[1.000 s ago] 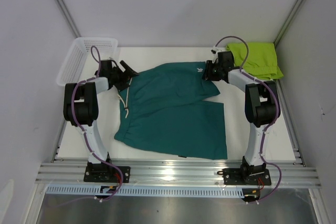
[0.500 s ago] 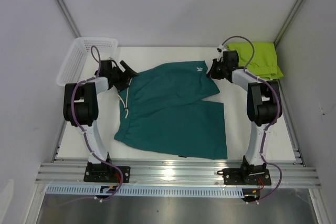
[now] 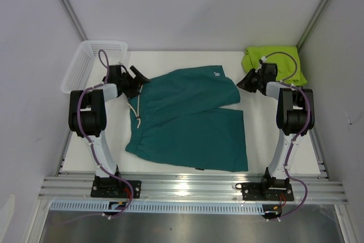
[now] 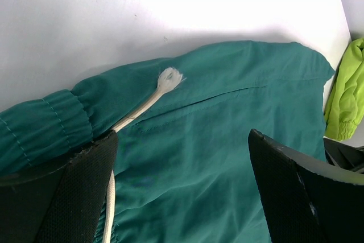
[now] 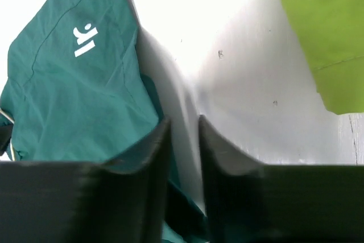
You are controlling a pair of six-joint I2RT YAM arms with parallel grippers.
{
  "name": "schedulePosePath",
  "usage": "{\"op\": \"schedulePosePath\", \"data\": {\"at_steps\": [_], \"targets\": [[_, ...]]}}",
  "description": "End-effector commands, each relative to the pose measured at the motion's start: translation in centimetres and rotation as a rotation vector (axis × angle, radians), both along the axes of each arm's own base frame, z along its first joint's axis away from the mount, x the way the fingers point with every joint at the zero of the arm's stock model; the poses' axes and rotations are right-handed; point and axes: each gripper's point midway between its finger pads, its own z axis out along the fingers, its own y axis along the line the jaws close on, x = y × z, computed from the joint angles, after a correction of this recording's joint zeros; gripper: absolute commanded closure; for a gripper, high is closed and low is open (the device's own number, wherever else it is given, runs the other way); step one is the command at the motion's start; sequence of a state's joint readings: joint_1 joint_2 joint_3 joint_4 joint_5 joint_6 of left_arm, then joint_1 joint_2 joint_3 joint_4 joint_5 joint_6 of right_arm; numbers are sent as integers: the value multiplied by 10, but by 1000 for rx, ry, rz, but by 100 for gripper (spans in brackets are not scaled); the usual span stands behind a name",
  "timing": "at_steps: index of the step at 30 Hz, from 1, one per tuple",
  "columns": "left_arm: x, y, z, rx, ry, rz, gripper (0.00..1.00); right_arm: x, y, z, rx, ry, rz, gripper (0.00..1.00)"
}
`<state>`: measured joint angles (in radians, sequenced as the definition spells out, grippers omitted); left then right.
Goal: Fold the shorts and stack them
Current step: Flatten the shorts out
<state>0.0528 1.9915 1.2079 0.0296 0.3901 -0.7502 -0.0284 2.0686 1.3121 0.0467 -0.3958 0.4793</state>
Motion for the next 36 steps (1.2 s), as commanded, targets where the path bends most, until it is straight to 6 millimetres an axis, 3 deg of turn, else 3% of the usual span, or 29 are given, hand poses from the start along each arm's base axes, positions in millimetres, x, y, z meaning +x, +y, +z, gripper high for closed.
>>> {"op": "schedulePosePath", "data": {"at_steps": [1,3,9,15,16,17,18,19,22,23,25,26,28,29,31,32,33,36], "targets": [[-2,12,6,59,7,21,1,10,-2,11,8,-52,-24,69],[-3,12,7,61,6,21,1,12,-2,17,6,-67,-21,52],[-6,15,18,78,-3,29,1,17,-4,49,-23,-127,-38,51],[-7,19,49,108,-52,42,1,15,-8,85,-91,-168,-74,50],[-9,18,53,111,-53,40,1,14,-11,99,-106,-197,-79,50],[-10,16,58,113,-58,34,1,13,-1,107,-129,-217,-78,50],[-10,15,68,119,-76,27,1,4,4,104,-140,-189,-68,49],[-13,11,73,121,-73,17,1,1,6,118,-145,-216,-64,47],[-19,7,95,132,-102,11,1,-14,19,122,-138,-208,-39,45],[-25,3,95,133,-90,6,1,-21,22,132,-131,-219,-38,44],[-34,3,112,144,-114,17,1,-41,27,121,-133,-160,-37,44],[-46,4,104,148,-74,26,1,-50,29,132,-117,-170,-46,44],[-60,-8,110,160,-78,8,1,-77,35,118,-112,-117,-42,44],[-75,-7,113,161,-82,7,1,-89,36,132,-103,-143,-47,41],[-88,-6,117,172,-96,7,1,-109,36,131,-117,-128,-55,34],[-92,-5,132,177,-142,9,1,-122,40,120,-120,-103,-41,27],[-97,-4,131,184,-137,3,1,-131,41,130,-109,-125,-33,27],[-111,-13,127,161,-92,-52,1,-155,48,131,-89,-122,8,27]]}}
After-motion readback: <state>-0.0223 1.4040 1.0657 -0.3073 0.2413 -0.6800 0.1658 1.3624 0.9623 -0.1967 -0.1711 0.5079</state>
